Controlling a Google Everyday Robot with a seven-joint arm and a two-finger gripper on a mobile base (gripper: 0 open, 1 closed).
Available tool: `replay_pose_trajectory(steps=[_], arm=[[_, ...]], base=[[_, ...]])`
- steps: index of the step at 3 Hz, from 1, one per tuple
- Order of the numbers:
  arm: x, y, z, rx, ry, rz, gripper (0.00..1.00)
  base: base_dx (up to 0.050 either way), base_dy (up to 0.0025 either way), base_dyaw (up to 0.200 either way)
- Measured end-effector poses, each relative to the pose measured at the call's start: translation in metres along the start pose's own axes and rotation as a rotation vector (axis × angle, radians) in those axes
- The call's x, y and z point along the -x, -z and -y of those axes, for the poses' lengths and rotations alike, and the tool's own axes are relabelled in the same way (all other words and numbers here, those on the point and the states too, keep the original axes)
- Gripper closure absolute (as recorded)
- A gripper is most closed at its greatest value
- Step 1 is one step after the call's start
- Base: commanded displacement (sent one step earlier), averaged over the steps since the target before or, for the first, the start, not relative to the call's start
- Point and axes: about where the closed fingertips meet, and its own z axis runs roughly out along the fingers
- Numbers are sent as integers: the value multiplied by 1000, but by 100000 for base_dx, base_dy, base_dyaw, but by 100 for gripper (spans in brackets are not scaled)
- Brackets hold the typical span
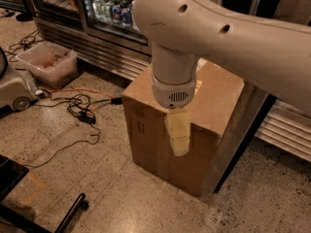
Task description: Close left fridge door
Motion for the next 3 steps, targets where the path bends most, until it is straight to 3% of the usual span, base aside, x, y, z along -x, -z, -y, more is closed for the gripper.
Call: replay_pose_trajectory(steps=[1,2,3], arm=[[-8,15,25,4,-26,-17,0],[-19,20,81,30,-71,-48,0],[-20,34,135,-14,-105,-35,0]], base=[[0,0,0],[0,0,0],[0,0,0]])
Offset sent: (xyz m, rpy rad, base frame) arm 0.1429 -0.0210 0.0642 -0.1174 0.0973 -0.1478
